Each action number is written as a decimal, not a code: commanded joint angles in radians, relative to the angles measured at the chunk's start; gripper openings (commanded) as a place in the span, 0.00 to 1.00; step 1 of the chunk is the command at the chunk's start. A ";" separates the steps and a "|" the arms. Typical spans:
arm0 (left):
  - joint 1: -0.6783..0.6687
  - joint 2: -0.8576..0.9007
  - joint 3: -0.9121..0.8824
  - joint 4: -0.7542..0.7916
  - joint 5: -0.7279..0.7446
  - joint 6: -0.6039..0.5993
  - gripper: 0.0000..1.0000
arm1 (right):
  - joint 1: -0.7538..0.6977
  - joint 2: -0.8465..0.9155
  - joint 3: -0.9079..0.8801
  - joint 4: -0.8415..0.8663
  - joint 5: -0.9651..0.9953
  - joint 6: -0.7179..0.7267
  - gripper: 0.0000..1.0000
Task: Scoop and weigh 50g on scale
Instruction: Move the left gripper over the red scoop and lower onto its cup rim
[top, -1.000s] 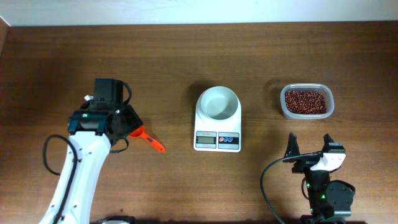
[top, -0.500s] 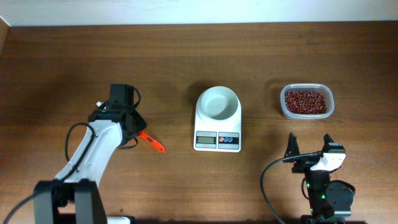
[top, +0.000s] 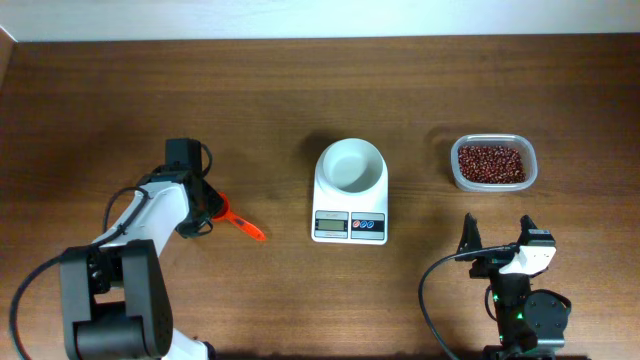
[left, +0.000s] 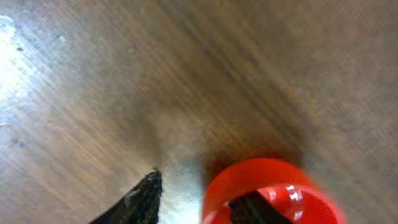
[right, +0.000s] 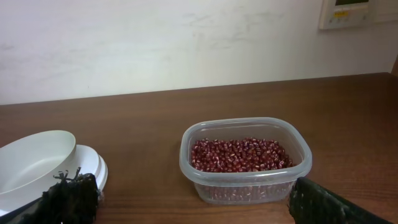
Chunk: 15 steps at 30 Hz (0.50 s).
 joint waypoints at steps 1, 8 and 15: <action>0.005 0.011 -0.006 0.019 0.027 -0.002 0.31 | -0.006 -0.011 -0.008 -0.002 0.009 0.003 0.99; 0.004 0.011 -0.006 0.030 0.069 -0.010 0.27 | -0.006 -0.011 -0.008 -0.002 0.009 0.003 0.99; 0.004 0.011 -0.006 0.030 0.121 -0.010 0.28 | -0.006 -0.011 -0.008 -0.002 0.009 0.003 0.99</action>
